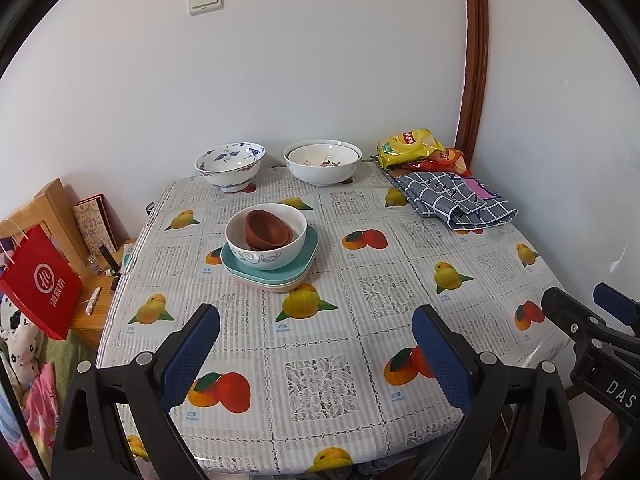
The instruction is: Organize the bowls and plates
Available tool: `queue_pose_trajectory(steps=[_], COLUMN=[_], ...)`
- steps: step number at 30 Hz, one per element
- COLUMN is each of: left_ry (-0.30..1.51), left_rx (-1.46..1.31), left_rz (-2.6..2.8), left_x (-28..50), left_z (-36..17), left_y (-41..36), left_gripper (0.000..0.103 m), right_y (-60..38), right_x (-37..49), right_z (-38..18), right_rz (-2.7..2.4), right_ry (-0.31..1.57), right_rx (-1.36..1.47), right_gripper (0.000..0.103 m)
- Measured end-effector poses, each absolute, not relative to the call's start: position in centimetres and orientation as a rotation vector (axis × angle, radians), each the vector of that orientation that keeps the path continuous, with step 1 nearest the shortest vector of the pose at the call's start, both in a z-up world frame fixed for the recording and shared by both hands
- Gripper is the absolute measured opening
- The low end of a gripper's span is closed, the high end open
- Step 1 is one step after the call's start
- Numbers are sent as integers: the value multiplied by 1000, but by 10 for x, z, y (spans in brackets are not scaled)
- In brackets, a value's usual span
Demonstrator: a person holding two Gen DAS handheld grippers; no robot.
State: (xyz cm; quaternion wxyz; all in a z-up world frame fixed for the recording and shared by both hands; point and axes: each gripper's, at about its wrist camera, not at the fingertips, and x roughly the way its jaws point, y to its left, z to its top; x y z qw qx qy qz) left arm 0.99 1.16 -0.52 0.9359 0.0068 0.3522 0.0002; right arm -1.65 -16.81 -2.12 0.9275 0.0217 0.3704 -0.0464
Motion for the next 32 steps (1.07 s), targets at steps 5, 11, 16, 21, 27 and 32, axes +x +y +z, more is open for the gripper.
queue_pose_trajectory(steps=[5, 11, 16, 21, 27, 32], left_ry=[718, 718, 716, 717, 726, 732], left_rx=[14, 21, 20, 19, 16, 20], left_rz=[3, -1, -2, -5, -5, -8], left_x=[10, 10, 11, 12, 22, 37], left_z=[-5, -4, -4, -3, -3, -3], left_y=[12, 10, 10, 11, 13, 15], left_gripper=[98, 98, 98, 98, 98, 98], right_y=[-169, -170, -171, -172, -174, -174], right_x=[-17, -17, -17, -16, -11, 0], right_z=[-21, -20, -19, -18, -18, -22], right_rz=[-96, -96, -98, -100, -104, -106], right_ry=[757, 753, 752, 752, 756, 775], right_rx=[46, 48, 50, 49, 52, 56], right_gripper=[88, 88, 88, 88, 88, 88])
